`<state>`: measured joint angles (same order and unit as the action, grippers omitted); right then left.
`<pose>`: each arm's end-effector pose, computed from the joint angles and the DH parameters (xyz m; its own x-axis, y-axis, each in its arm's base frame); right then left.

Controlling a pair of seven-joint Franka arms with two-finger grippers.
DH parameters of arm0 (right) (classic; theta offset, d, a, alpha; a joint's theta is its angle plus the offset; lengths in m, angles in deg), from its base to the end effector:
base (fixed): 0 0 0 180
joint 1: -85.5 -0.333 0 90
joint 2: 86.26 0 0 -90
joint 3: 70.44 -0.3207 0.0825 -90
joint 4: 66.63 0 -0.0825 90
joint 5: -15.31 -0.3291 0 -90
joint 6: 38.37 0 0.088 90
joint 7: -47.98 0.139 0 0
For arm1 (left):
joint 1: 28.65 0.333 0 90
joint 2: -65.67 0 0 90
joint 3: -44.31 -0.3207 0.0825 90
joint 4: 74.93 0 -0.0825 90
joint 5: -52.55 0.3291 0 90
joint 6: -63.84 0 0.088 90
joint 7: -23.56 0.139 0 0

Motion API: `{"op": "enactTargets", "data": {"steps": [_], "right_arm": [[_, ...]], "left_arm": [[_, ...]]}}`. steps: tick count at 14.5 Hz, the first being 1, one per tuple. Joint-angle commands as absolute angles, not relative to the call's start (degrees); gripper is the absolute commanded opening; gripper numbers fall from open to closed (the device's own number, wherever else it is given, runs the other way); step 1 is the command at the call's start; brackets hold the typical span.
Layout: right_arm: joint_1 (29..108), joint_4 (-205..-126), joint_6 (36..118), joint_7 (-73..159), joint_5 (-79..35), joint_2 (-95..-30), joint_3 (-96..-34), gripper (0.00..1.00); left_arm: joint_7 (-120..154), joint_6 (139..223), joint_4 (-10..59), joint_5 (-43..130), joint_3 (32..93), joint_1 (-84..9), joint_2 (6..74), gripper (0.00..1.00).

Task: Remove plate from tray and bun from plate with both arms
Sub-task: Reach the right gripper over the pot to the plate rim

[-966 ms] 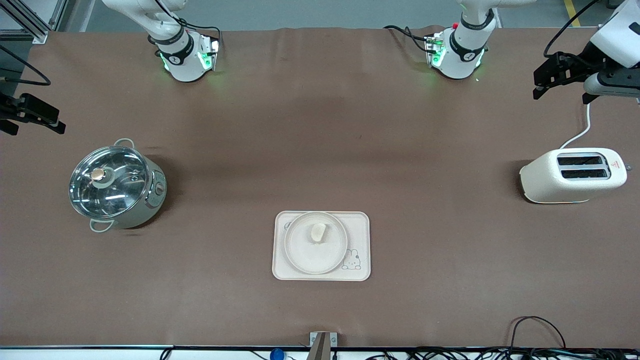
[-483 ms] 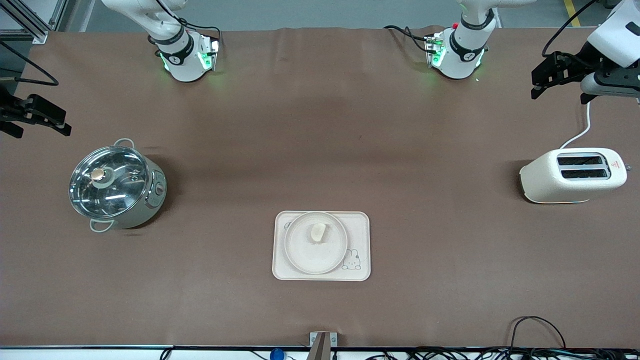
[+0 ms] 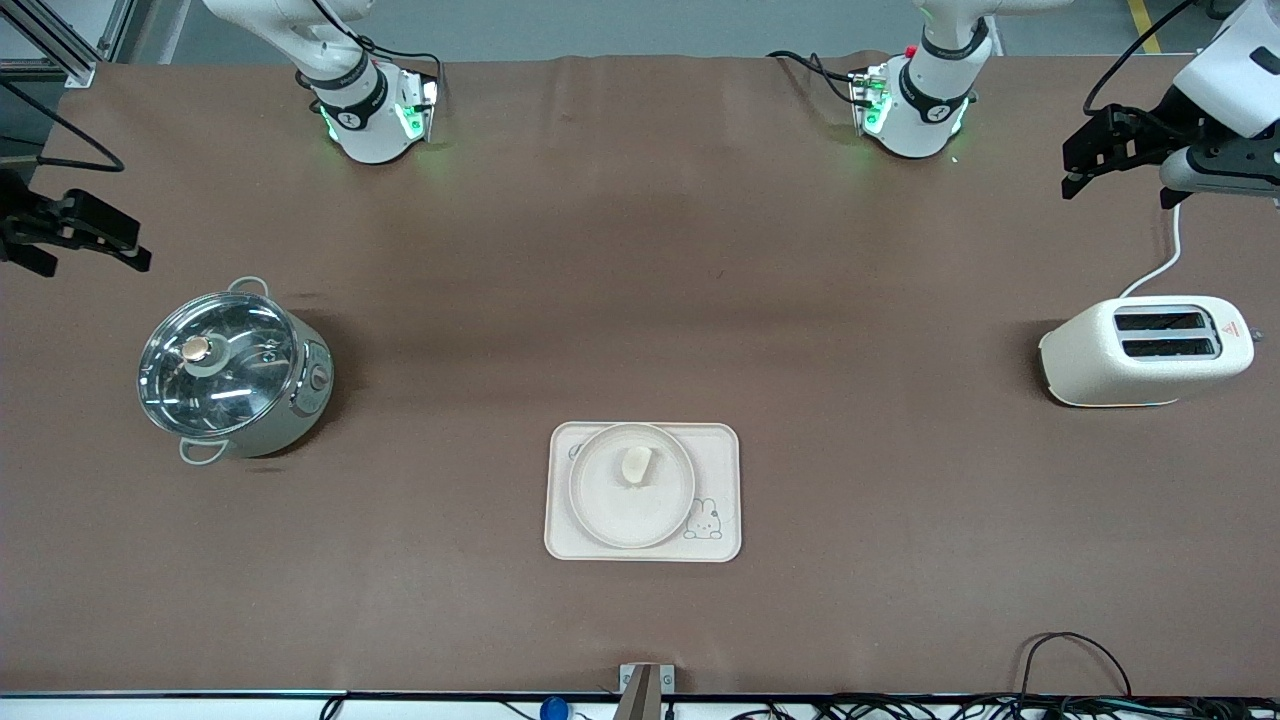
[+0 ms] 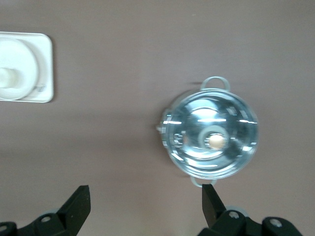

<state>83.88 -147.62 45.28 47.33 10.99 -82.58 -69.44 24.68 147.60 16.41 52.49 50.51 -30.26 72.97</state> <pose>0.5082 0.0170 0.6203 0.9994 0.0305 -0.0166 0.0292 -0.9968 -0.0741 0.4427 -0.0647 0.6380 0.9880 -0.1544 -0.0059 -0.1545 -0.9879 -0.0126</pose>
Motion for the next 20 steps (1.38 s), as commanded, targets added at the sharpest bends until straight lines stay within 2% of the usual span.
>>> {"op": "enactTargets", "data": {"steps": [1, 3, 7, 16, 20], "right_arm": [[81.29, -153.71, 51.42, 53.14, 7.58, -83.45, -69.57, 1.00], [77.25, -156.44, 57.40, 58.94, 7.31, -81.18, -69.65, 1.00], [69.34, -156.72, 67.85, 70.10, 6.18, -73.01, -69.65, 1.00], [61.33, -155.67, 94.58, 83.65, 0.47, -54.82, -69.65, 1.00], [57.99, -149.97, 96.89, 88.12, -0.86, -46.21, -69.57, 0.96]], "left_arm": [[25.84, 146.37, 15.16, 52.99, 50.73, -30.15, 72.70, 1.00], [25.85, 145.58, 14.98, 52.99, 50.73, -30.06, 72.79, 1.00], [25.67, 145.58, 15.16, 52.99, 50.73, -30.32, 72.71, 1.00], [25.23, 145.67, 14.98, 52.81, 50.73, -30.58, 71.74, 1.00], [25.14, 145.67, 14.81, 52.81, 50.73, -30.32, 71.74, 1.00]]}}
